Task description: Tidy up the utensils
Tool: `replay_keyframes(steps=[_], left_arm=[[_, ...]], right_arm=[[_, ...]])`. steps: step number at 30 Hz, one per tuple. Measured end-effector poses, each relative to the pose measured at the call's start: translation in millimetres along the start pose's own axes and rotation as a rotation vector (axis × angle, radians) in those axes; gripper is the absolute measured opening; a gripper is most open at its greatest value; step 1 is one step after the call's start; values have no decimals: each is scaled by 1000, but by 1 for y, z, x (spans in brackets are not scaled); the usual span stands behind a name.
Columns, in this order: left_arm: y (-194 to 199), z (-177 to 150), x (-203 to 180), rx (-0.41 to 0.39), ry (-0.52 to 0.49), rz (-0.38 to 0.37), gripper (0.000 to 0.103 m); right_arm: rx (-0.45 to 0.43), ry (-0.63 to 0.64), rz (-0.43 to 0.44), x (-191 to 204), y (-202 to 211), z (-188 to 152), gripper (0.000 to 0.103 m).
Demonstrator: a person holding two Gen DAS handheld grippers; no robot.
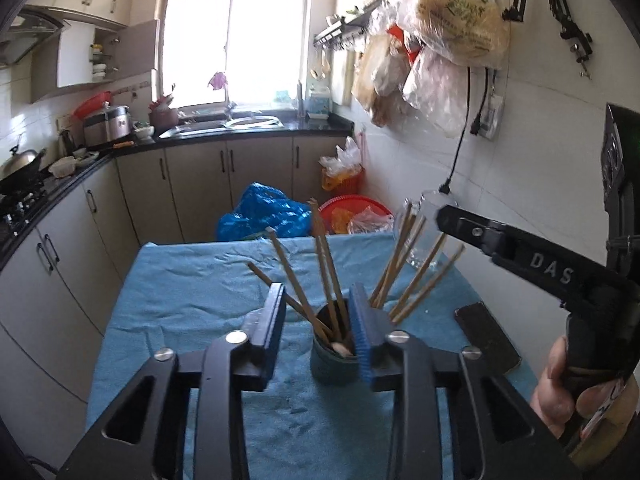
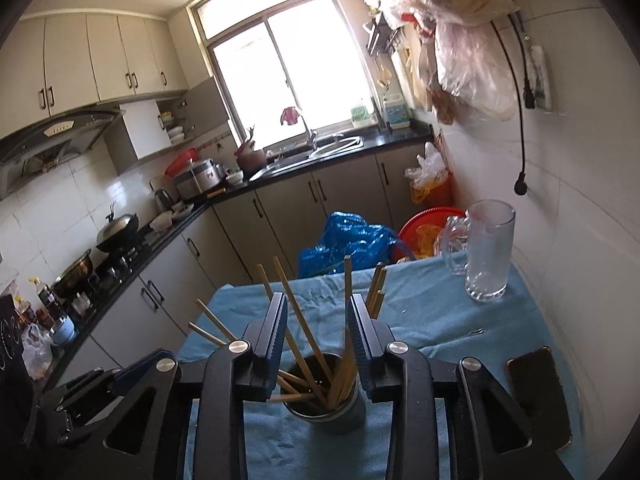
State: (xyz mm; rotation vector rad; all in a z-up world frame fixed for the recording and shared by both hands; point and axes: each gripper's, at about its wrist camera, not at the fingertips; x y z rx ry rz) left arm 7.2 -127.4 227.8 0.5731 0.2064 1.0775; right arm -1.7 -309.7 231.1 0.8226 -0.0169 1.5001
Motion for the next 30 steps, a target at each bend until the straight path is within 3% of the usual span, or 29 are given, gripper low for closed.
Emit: replay_keyframes(steps=[4, 7, 9, 12, 22, 30], left_arm=[[31, -2, 2, -46, 2, 38, 51], [60, -8, 2, -92, -7, 82, 69], [83, -12, 0, -136, -18, 142, 82], [118, -20, -1, -201, -22, 225, 93], [208, -57, -10, -292, 34, 372, 103], [238, -95, -15, -332, 78, 516, 103]], right_arm=[[-31, -7, 6, 2, 24, 3, 42], [-49, 4, 7, 7, 45, -1, 48], [-63, 14, 3, 9, 59, -6, 53], [-73, 17, -2, 10, 78, -17, 57], [-36, 2, -14, 11, 128, -77, 64], [-71, -55, -88, -8, 156, -117, 72]])
Point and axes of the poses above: each gripper's, at about its wrist camera, not at the fingertips, and y roughly against the way its jaws point, x to its left, z to its top, and after that the axes turned 12 degrees about -y, right-handed
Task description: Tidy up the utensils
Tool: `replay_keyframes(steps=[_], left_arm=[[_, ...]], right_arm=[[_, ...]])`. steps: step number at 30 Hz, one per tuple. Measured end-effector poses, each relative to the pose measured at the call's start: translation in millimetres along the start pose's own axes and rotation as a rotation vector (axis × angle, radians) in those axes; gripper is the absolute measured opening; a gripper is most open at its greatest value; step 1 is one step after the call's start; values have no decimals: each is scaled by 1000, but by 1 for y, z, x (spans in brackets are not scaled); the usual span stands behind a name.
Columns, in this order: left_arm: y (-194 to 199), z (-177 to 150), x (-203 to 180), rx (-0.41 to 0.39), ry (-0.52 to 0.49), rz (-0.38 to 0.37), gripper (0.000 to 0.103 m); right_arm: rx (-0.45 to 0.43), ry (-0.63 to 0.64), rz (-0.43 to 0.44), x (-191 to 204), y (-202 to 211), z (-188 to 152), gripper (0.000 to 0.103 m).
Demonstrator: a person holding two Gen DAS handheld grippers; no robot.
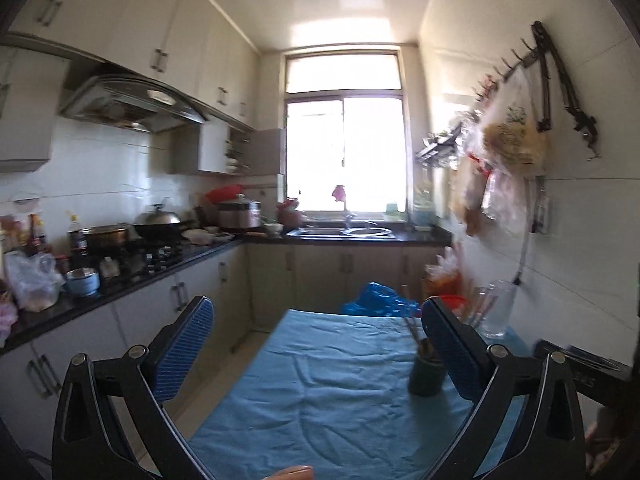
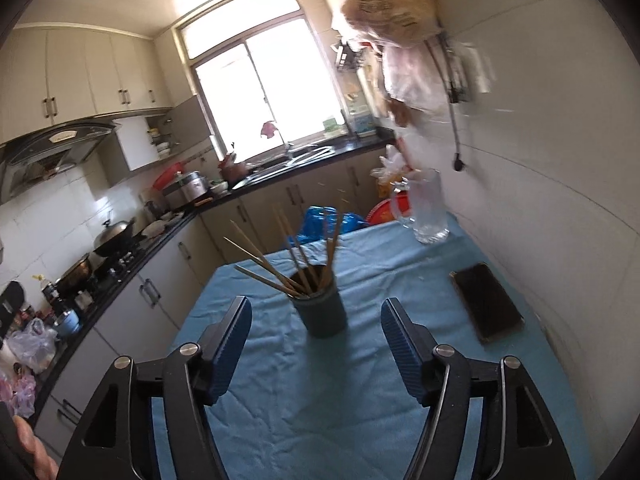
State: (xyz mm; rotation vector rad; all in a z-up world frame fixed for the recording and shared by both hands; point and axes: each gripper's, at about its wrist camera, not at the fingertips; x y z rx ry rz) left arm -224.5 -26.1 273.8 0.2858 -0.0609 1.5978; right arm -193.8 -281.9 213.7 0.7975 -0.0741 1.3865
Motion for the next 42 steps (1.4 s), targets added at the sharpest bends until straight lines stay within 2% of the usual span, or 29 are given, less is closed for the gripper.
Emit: replay_keyframes(steps=[5, 9, 13, 16, 22, 29, 42], left_arm=[[-4, -7, -4, 85, -19, -12, 103], [-7, -14, -15, 128, -76, -8, 103], [-20, -30, -21, 214, -52, -46, 103], [-31, -44, -25, 275, -31, -73, 103], [-52, -71, -40, 396, -42, -112, 103], [-59, -83, -48, 437, -80, -103, 103], [-70, -96, -56, 516, -63, -182, 103]], right_arm=[[12, -30, -96, -24, -3, -8, 72], [14, -52, -127, -32, -3, -3, 72], [7, -15, -149, -27, -6, -6, 73], [35, 19, -154, -23, -13, -20, 74], [67, 94, -242, -23, -26, -52, 74], [72, 91, -250, -24, -29, -55, 75], [49, 127, -259, -17, -33, -61, 77]])
Point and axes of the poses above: each gripper's, at about its wrist camera, not at the fingertips, and y roughly against the way its jaws point, x to its left, z to its top, and after that the axes turned 12 degrees about -y, right-handed
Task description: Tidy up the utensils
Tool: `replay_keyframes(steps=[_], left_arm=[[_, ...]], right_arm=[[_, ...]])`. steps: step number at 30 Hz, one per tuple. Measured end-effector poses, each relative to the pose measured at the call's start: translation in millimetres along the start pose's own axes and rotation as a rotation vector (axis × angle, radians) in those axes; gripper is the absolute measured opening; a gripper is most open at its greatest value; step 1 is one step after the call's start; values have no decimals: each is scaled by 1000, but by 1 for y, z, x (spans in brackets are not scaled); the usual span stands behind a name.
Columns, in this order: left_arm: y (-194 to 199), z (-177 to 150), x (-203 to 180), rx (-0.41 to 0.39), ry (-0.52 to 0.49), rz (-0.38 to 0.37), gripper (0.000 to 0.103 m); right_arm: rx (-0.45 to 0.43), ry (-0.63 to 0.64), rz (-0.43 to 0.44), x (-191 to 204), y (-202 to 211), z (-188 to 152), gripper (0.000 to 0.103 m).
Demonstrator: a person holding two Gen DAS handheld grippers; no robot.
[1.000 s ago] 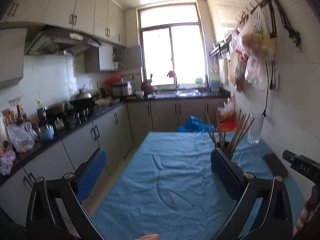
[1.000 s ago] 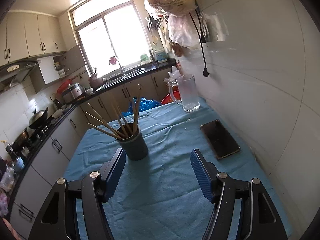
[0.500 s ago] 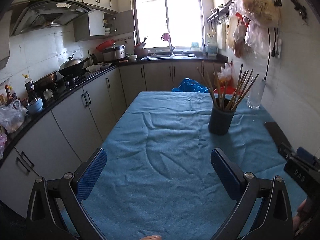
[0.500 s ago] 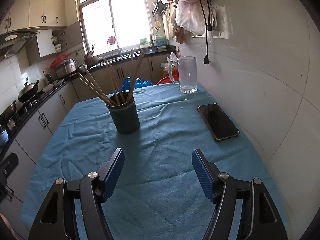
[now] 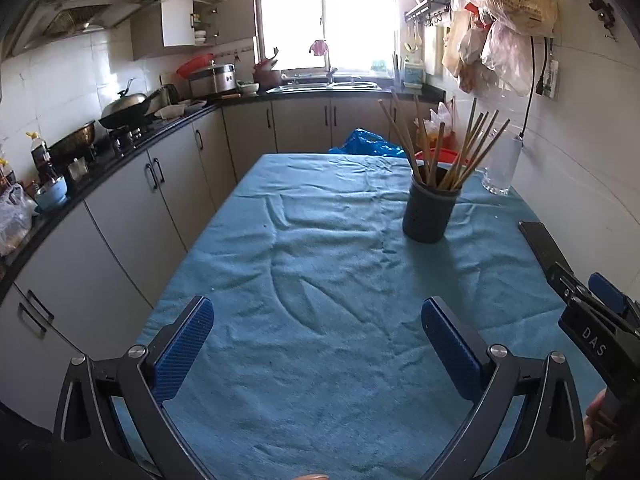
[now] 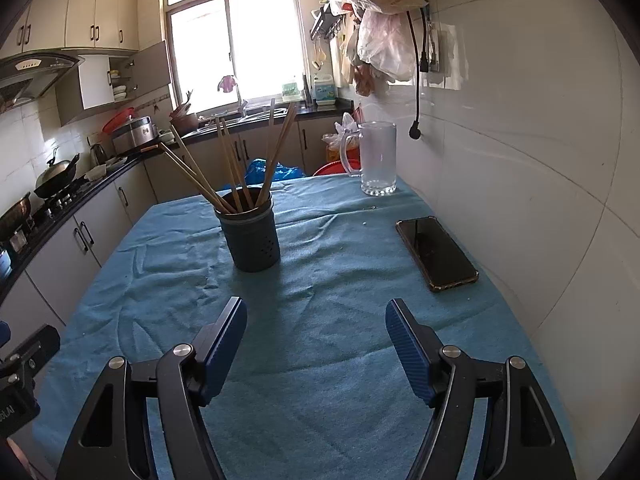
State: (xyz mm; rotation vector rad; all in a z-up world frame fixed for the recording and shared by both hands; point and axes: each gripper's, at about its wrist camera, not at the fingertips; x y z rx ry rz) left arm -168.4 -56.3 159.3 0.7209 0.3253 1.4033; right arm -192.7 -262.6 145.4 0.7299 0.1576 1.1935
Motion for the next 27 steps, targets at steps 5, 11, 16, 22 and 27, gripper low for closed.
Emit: replay_keyframes(steps=[5, 11, 16, 22, 27], left_arm=[[-2, -3, -2, 7, -1, -16, 103], [-2, -6, 0, 10, 3, -27, 103], [-1, -8, 3, 8, 9, -34, 103], [1, -11, 4, 12, 16, -51, 103], [5, -12, 1, 6, 10, -69, 103]], right_arm=[[-7, 27, -14, 5, 1, -3, 77], [4, 53, -18, 12, -1, -9, 77], [6, 67, -17, 17, 0, -12, 78], [9, 65, -17, 19, 2, -14, 78], [8, 56, -29, 17, 6, -16, 78]])
Point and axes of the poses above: each gripper's, at about its wrist camera, not at the fingertips, and y roughly against the way its jaws point, x to its left, z to its top, and after that the axes turned 12 degrees about -y, right-handed
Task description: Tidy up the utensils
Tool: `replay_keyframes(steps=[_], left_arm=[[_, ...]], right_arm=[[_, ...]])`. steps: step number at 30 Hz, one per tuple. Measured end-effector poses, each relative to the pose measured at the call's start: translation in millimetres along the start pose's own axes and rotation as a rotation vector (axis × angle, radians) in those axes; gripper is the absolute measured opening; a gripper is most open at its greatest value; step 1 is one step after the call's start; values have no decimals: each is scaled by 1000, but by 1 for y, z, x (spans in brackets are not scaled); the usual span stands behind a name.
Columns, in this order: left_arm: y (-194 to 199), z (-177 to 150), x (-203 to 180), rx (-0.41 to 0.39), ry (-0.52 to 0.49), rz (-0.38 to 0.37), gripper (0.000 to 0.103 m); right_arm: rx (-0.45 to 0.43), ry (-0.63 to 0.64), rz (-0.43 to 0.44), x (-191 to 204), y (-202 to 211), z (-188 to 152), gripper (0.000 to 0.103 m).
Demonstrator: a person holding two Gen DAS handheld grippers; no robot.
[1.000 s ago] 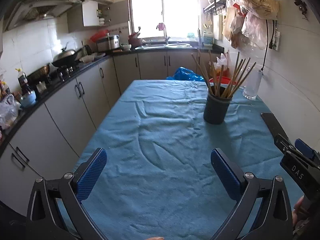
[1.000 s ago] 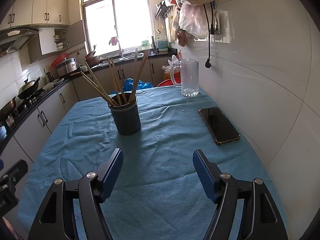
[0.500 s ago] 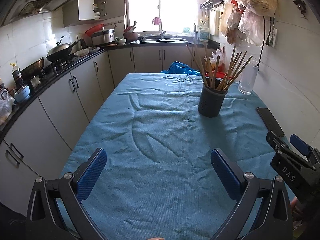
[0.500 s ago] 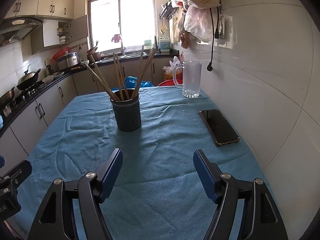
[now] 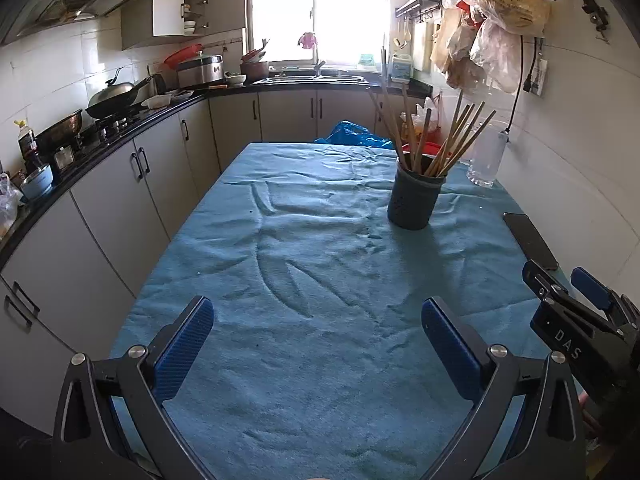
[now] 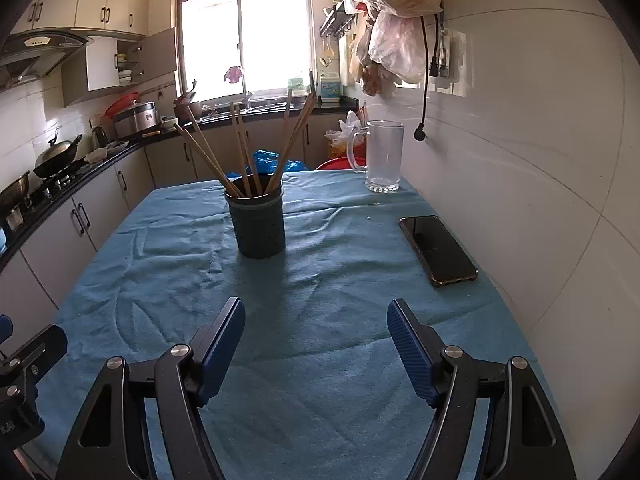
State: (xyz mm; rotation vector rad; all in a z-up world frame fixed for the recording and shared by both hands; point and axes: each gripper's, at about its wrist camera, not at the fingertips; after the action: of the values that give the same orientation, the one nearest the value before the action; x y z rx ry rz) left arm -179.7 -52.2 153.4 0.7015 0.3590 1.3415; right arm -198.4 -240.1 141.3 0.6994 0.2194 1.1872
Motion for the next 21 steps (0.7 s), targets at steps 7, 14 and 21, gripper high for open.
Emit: replay_keyframes(steps=[7, 14, 21], left_arm=[[5, -3, -2, -8, -1, -8, 103], [12, -3, -4, -33, -7, 5, 103], [16, -2, -8, -57, -25, 18, 103]], right_arm=[[-11, 2, -6, 1, 8, -2, 78], [-35, -8, -4, -1, 14, -1, 78], [-38, -33, -12, -7, 14, 2, 79]])
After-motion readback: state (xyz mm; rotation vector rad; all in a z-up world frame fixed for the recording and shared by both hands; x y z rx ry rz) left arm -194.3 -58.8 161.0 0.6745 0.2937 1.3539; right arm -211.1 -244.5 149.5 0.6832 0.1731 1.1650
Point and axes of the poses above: each gripper's, at about its wrist camera, not at the fingertips, and y roughly against the way its jaws point, x to its left, z to its top, and after that the axes turned 12 degrees about -y, right-handed
